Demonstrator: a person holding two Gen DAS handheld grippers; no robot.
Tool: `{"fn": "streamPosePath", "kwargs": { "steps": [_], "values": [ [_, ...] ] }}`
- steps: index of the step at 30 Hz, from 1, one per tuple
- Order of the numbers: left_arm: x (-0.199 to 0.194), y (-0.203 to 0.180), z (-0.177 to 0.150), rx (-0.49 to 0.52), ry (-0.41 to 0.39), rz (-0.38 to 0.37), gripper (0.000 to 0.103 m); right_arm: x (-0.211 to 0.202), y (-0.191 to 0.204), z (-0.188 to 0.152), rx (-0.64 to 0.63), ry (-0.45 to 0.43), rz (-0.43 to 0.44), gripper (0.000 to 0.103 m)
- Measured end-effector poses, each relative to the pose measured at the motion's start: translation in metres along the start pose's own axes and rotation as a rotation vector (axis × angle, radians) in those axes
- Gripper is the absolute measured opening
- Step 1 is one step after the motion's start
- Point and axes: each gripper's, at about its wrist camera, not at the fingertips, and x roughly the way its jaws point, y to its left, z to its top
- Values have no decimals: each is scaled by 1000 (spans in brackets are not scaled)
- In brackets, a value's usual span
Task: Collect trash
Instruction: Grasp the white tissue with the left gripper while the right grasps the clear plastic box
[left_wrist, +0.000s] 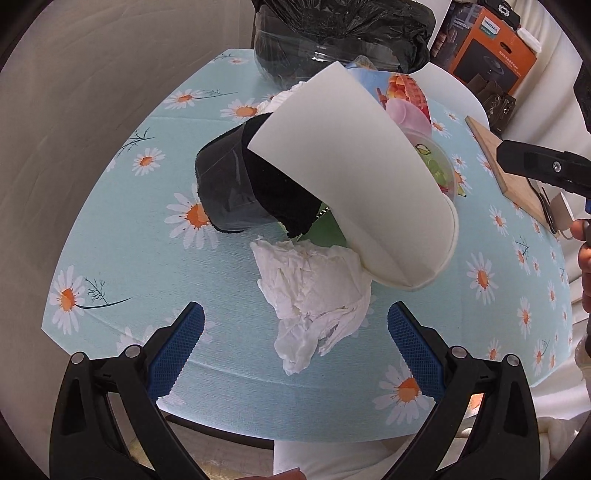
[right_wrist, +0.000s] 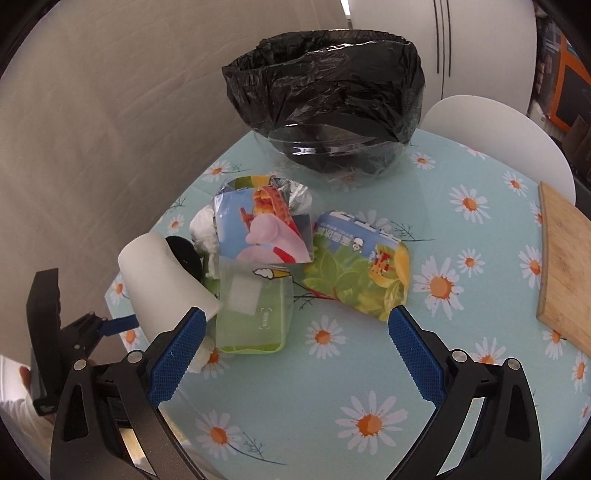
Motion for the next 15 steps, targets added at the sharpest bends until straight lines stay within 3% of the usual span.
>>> {"fn": "streamPosePath", "kwargs": {
  "steps": [13,14,15],
  "values": [
    [39,-7,5,88,106,69,97,66,-3,10,88,171,136,93],
    [40,-9,4,102,93,83,97,69,-3,11,87,173,141,89],
    [41,-12,3,124,93,103,98,71,-2,12,84,173,140,76]
  ]
}}
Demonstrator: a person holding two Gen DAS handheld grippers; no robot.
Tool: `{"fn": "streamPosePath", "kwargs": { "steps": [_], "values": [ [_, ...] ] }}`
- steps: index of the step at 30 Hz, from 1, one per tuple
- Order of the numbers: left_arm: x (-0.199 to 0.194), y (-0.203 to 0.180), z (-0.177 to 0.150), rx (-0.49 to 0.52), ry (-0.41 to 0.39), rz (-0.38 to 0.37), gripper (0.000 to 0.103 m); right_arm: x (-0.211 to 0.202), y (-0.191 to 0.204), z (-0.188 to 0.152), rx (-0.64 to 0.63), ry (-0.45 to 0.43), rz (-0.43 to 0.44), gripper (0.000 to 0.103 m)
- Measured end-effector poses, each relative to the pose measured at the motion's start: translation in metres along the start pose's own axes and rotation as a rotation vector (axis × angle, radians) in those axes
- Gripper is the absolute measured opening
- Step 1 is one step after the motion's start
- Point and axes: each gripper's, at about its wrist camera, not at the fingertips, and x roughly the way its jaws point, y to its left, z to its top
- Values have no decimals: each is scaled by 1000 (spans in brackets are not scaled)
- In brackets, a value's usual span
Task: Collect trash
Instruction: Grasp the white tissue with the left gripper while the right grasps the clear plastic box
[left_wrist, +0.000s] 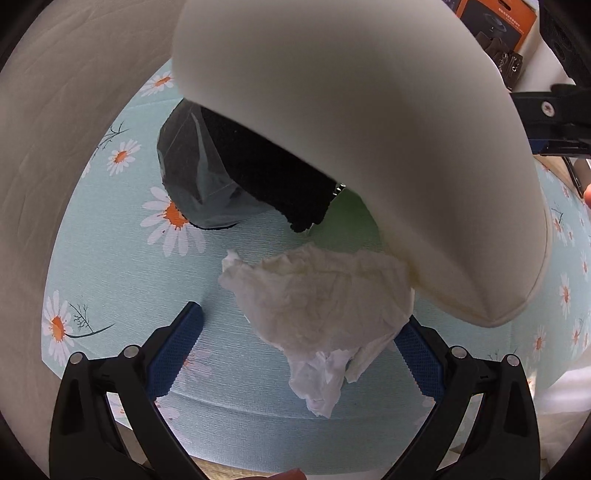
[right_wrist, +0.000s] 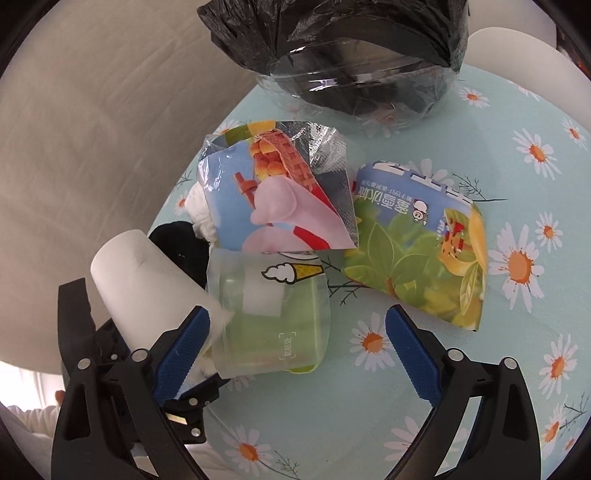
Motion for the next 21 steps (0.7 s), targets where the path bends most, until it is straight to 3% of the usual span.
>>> {"fn": "streamPosePath", "kwargs": {
  "steps": [7,12,15,19,21],
  "values": [
    [-3,-4,-3,8,-25,1,99,7,4,0,-13,2,26,50],
    [-7,-4,-8,-1,-57,-4,98,3,6,-8,-27,-5,33,49],
    [-14,-2,-13,-20,-95,6,87,-12,9,-15,-37,-14,24,49],
    [-23,-4,-14,16,-97,-10,54,-37,10,-21,-35,-56,5,49],
    [-26,-5,-13,42,-80,-17,51,-48,5,-27,-18,-75,4,49]
  ]
}}
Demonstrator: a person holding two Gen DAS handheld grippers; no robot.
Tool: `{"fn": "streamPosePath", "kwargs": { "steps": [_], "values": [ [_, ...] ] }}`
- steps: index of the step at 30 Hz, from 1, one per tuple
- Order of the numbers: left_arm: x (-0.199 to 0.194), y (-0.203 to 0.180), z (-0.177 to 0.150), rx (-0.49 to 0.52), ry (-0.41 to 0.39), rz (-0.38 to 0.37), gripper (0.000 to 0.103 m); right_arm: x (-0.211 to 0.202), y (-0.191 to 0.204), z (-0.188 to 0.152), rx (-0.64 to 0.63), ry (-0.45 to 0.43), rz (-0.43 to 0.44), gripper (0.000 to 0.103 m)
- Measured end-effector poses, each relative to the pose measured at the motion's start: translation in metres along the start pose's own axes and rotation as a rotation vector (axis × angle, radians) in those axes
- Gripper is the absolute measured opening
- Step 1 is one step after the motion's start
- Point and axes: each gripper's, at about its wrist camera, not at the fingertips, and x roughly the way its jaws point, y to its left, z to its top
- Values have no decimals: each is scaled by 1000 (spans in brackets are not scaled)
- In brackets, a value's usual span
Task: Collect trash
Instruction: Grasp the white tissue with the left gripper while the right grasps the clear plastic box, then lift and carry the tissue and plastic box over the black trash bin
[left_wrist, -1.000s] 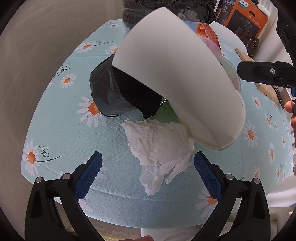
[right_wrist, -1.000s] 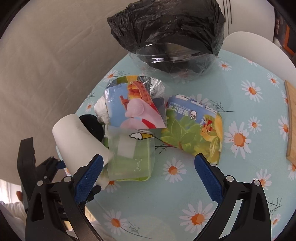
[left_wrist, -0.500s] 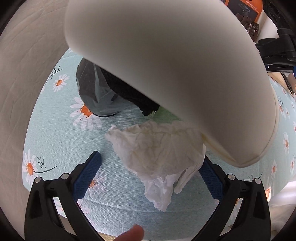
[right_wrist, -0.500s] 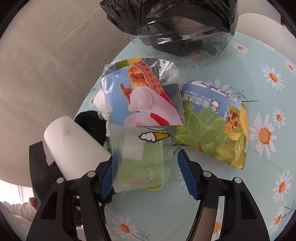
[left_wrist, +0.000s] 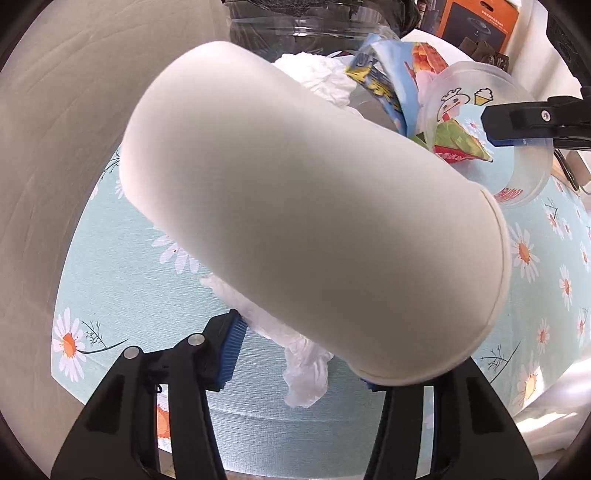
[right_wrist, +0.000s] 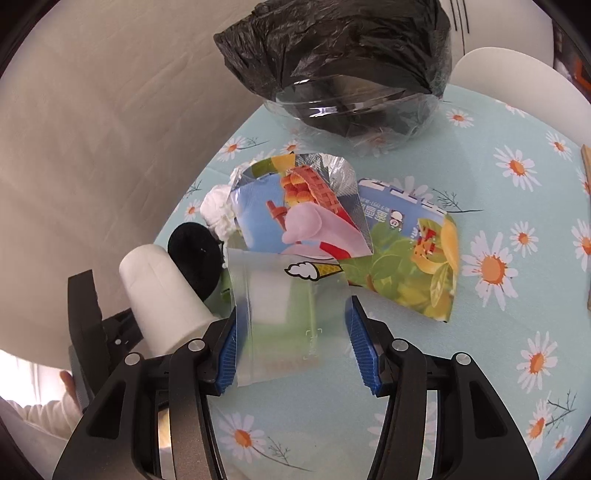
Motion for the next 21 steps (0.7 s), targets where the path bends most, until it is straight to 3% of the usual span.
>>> {"fn": "streamPosePath", "kwargs": {
  "steps": [7,11,15,21],
  "values": [
    [-23,-3,6,76,-23,22,49,-39,-22,-21,56,-85,-3,48],
    [-49,-3,25,127,-53,34,49,-60,-38,-38,103,-136,23,48],
    [-71,-8,37,134,-66,-16,49,-75,-46,-45,134,-187,43,48],
    [-92,-22,55,212,-97,39,49,-97,-62,-57,162,-253,47,48]
  ]
}}
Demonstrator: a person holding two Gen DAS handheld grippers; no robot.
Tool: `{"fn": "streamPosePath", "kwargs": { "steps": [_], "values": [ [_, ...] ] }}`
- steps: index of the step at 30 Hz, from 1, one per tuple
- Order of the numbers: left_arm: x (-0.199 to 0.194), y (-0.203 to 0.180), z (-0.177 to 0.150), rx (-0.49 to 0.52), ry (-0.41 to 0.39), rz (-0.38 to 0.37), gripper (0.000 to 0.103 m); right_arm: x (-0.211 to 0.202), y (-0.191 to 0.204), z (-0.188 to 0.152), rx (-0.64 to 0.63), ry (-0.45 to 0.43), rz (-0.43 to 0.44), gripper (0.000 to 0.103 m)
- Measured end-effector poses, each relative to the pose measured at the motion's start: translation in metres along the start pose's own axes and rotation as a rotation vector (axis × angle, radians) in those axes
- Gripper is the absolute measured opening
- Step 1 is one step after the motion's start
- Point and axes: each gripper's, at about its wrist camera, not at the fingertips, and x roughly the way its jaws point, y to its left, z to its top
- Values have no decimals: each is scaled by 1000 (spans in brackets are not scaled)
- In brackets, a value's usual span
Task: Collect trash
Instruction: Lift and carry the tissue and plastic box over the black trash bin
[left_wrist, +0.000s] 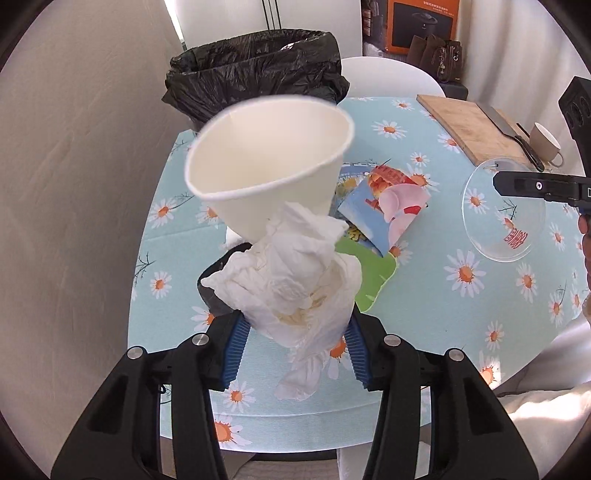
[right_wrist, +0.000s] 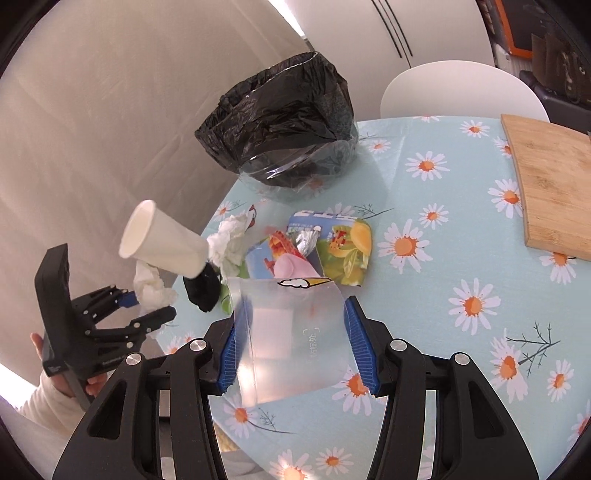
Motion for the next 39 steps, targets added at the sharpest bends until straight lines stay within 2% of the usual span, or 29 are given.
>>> {"fn": "streamPosePath", "kwargs": {
  "steps": [6,11,19,25,29,32,35,39],
  "values": [
    [-6,-10,23,26,-22,38,49,-23,-21,-8,35,-72,-12,48],
    [-10,-14,31,25,-27,26,49,-40,-37,-19,75,-120,-15,48],
    [-13,-14,37,31,-30,32,49,-50,-43,-25,74,-123,-40,48],
    [-9,-6,37,20,-63,-5,49,-55,-30,-17,14,-125,-89,48],
    [-9,7,40,25,-83,-24,49,-58,-19,-9,20,-147,-114,48],
    [-10,22,46,16,-112,-50,49,-57,-7,1,2,-154,-142,48],
    [-7,43,57,-34,-117,-108,49,-57,7,14,-22,-174,-182,48],
    [-5,66,73,-35,-136,-121,49,-59,27,35,-51,-218,-213,48]
  ]
}}
